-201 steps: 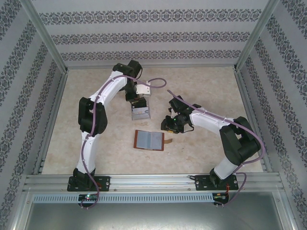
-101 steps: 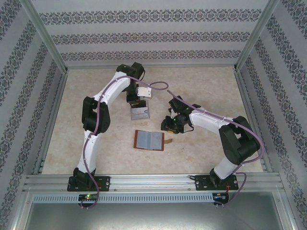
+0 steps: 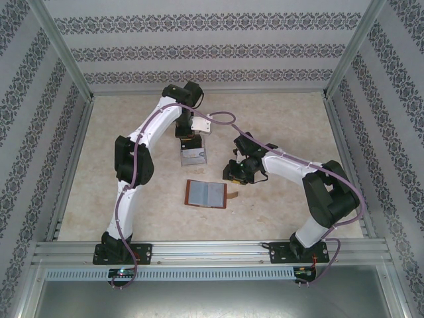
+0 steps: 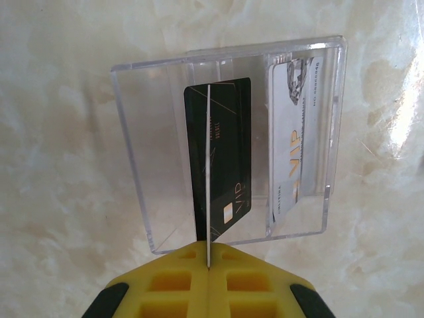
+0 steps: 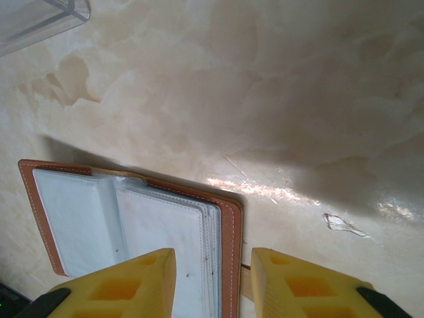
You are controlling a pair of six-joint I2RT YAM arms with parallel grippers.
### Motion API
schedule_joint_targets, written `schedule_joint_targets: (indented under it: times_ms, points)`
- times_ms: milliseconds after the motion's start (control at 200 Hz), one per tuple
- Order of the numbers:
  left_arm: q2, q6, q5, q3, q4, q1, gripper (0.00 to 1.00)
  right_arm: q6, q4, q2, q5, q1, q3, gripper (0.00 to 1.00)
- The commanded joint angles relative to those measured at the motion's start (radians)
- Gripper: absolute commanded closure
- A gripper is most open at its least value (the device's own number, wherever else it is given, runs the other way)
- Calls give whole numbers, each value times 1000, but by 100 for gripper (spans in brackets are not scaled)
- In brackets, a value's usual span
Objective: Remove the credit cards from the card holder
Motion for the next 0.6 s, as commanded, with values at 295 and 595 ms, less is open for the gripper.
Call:
schedule_joint_targets:
  times_ms: [295, 595]
  points:
    - [25, 36, -13, 25, -69, -22, 100, -6, 4, 3, -12, -9, -7, 64]
    - [67, 29, -14, 27, -74, -27, 100, -4, 11, 1, -12, -12, -18, 64]
